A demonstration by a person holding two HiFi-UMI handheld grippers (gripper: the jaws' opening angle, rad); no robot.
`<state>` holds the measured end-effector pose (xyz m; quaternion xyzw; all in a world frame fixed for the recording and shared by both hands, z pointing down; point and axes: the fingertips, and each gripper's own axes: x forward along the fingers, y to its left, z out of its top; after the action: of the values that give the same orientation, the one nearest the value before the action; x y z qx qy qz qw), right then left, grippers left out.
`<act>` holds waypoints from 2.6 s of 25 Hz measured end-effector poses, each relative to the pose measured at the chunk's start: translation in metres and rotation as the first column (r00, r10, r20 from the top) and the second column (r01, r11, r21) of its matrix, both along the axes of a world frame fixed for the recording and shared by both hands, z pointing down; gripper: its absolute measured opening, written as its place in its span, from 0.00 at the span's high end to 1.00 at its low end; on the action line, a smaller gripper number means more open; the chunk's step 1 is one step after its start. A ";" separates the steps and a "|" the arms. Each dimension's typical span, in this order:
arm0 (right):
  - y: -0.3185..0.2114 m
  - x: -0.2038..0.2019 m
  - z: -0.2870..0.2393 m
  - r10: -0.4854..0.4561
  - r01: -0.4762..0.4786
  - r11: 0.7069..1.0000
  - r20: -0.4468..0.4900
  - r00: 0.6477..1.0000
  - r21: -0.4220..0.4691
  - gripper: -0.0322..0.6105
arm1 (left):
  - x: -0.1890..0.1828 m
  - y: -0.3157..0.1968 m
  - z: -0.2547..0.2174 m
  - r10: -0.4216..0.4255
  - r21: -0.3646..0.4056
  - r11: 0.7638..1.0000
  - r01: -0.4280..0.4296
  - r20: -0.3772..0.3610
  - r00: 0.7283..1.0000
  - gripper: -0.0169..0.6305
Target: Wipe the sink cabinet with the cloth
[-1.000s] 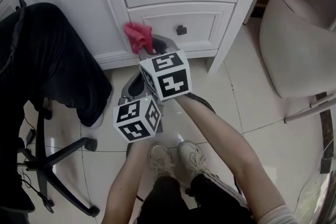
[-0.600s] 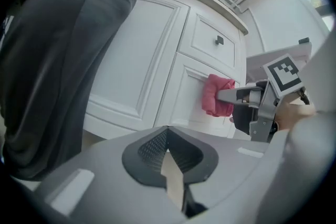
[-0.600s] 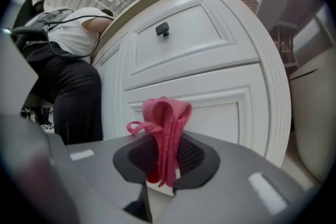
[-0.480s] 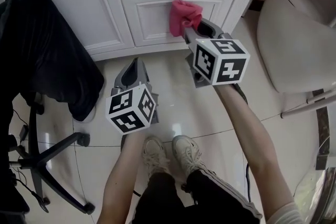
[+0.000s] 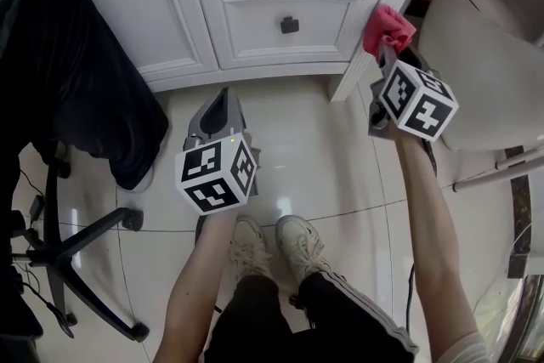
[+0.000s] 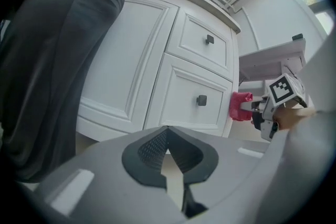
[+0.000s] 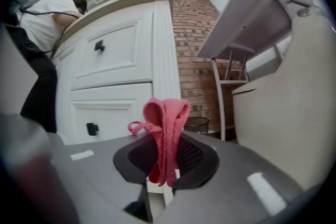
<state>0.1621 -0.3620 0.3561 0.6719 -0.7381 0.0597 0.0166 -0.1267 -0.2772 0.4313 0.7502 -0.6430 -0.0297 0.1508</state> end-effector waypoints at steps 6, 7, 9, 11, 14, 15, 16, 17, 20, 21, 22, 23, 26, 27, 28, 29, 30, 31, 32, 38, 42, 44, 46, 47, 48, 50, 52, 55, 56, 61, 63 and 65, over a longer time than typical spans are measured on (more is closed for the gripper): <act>0.049 -0.179 0.026 -0.374 0.373 0.927 0.015 0.927 0.034 0.85 | -0.034 0.011 0.004 -0.090 0.011 0.996 0.090 -0.016 0.996 0.95; 0.050 -0.214 0.044 -0.437 0.437 0.900 0.004 0.900 0.001 0.85 | -0.040 0.013 0.007 -0.100 0.005 0.995 0.100 -0.013 0.995 0.95; 0.045 -0.268 0.077 -0.524 0.522 0.851 -0.020 0.852 -0.057 0.85 | -0.048 0.015 0.017 -0.109 -0.015 0.994 0.109 0.000 0.994 0.95; 0.032 -0.293 0.090 -0.540 0.536 0.841 -0.035 0.841 -0.074 0.85 | -0.053 0.013 0.026 -0.109 -0.035 0.993 0.109 0.013 0.994 0.95; 0.008 -0.278 0.091 -0.496 0.493 0.867 -0.039 0.867 -0.065 0.86 | -0.058 0.007 0.032 -0.111 -0.046 0.993 0.112 0.016 0.994 0.95; 0.003 -0.262 0.091 -0.475 0.472 0.879 -0.036 0.879 -0.060 0.85 | -0.059 0.006 0.033 -0.112 -0.044 0.993 0.113 0.013 0.994 0.95; -0.001 -0.241 0.091 -0.445 0.444 0.895 -0.030 0.895 -0.054 0.85 | -0.058 0.005 0.033 -0.112 -0.043 0.993 0.112 0.009 0.994 0.95; -0.003 -0.216 0.091 -0.405 0.404 0.913 -0.020 0.914 -0.050 0.85 | -0.056 0.004 0.034 -0.110 -0.042 0.993 0.110 0.005 0.994 0.95; -0.012 -0.118 0.091 -0.217 0.217 0.975 0.002 0.976 -0.044 0.85 | -0.044 0.003 0.036 -0.094 -0.046 0.995 0.094 -0.011 0.995 0.95; -0.014 -0.085 0.091 -0.144 0.145 0.988 0.016 0.989 -0.046 0.85 | -0.040 0.003 0.037 -0.087 -0.049 0.995 0.086 -0.015 0.996 0.95; -0.015 -0.056 0.091 -0.081 0.082 0.995 0.027 0.996 -0.051 0.85 | -0.036 0.003 0.037 -0.080 -0.051 0.996 0.080 -0.015 0.997 0.95; -0.016 -0.032 0.092 -0.034 0.036 0.998 0.029 0.999 -0.058 0.86 | -0.032 0.003 0.037 -0.074 -0.053 0.996 0.073 -0.014 0.997 0.95; -0.018 0.001 0.093 -0.001 0.001 0.997 0.000 1.000 -0.072 0.86 | -0.022 0.001 0.026 -0.063 -0.045 0.997 0.063 -0.002 0.998 0.95; -0.016 0.000 0.089 -0.014 0.013 0.998 -0.009 1.000 -0.067 0.86 | -0.020 0.000 0.019 -0.060 -0.034 0.998 0.060 0.007 0.998 0.95; -0.011 -0.004 0.083 -0.032 0.031 0.998 -0.013 0.999 -0.057 0.86 | -0.017 0.000 0.009 -0.055 -0.021 0.998 0.055 0.017 0.998 0.95; -0.005 -0.010 0.076 -0.050 0.049 0.998 -0.006 0.999 -0.047 0.86 | -0.014 0.001 -0.002 -0.051 -0.008 0.999 0.051 0.027 0.998 0.95; 0.005 -0.018 0.068 -0.067 0.067 0.997 0.009 0.998 -0.038 0.86 | -0.012 0.003 -0.015 -0.048 0.006 0.999 0.048 0.035 0.998 0.95; 0.017 -0.028 0.058 -0.084 0.085 0.996 0.027 0.996 -0.030 0.86 | -0.011 0.007 -0.031 -0.048 0.020 0.999 0.047 0.043 0.998 0.95; 0.030 -0.038 0.046 -0.103 0.104 0.994 0.040 0.994 -0.021 0.86 | -0.008 0.011 -0.048 -0.046 0.035 0.998 0.044 0.049 0.998 0.95; 0.122 -0.080 -0.094 -0.232 0.226 0.972 0.103 0.967 0.061 0.85 | 0.019 0.071 -0.203 0.021 0.182 0.983 -0.034 0.075 0.997 0.95; 0.206 -0.082 -0.220 -0.311 0.296 0.947 0.120 0.943 0.125 0.85 | 0.037 0.147 -0.303 0.049 0.258 0.964 -0.060 0.047 0.998 0.95; 0.233 -0.087 -0.273 -0.328 0.303 0.931 0.101 0.939 0.203 0.85 | 0.041 0.175 -0.341 0.023 0.338 0.940 -0.033 0.034 0.999 0.95; 0.240 -0.099 -0.300 -0.329 0.297 0.927 0.115 0.937 0.230 0.85 | 0.044 0.187 -0.366 0.002 0.418 0.908 -0.014 0.029 1.000 0.95; 0.241 -0.106 -0.301 -0.325 0.293 0.931 0.130 0.937 0.215 0.85 | 0.049 0.192 -0.370 0.005 0.443 0.896 -0.023 0.041 0.999 0.95; 0.244 -0.112 -0.295 -0.320 0.291 0.936 0.131 0.938 0.198 0.85 | 0.055 0.197 -0.368 0.011 0.456 0.889 -0.042 0.070 0.998 0.95; 0.251 -0.123 -0.273 -0.320 0.305 0.935 0.057 0.946 0.183 0.85 | 0.062 0.205 -0.351 0.013 0.450 0.889 -0.084 0.159 0.987 0.95; 0.259 -0.132 -0.240 -0.337 0.337 0.928 -0.025 0.941 0.159 0.85 | 0.058 0.210 -0.323 0.006 0.408 0.908 -0.094 0.210 0.978 0.95; 0.265 -0.131 -0.229 -0.369 0.357 0.922 0.058 0.928 0.153 0.85 | 0.056 0.202 -0.298 -0.001 0.344 0.937 -0.063 0.182 0.983 0.95; 0.266 -0.129 -0.236 -0.371 0.355 0.918 0.065 0.926 0.176 0.85 | 0.059 0.197 -0.298 0.001 0.334 0.940 -0.069 0.200 0.980 0.95; 0.257 -0.117 -0.241 -0.327 0.315 0.934 0.047 0.944 0.168 0.85 | 0.064 0.182 -0.312 0.006 0.343 0.937 -0.070 0.183 0.983 0.95; 0.252 -0.113 -0.240 -0.321 0.308 0.936 0.052 0.946 0.173 0.85 | 0.058 0.174 -0.312 -0.013 0.337 0.941 -0.039 0.152 0.988 0.95; 0.248 -0.107 -0.241 -0.314 0.299 0.936 0.056 0.948 0.186 0.85 | 0.057 0.169 -0.310 -0.020 0.332 0.943 -0.030 0.148 0.989 0.95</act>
<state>0.0549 -0.1140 0.1150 0.5443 -0.8362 0.0197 -0.0651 -0.0698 -0.1081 0.1212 0.7667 -0.6362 -0.0814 -0.0265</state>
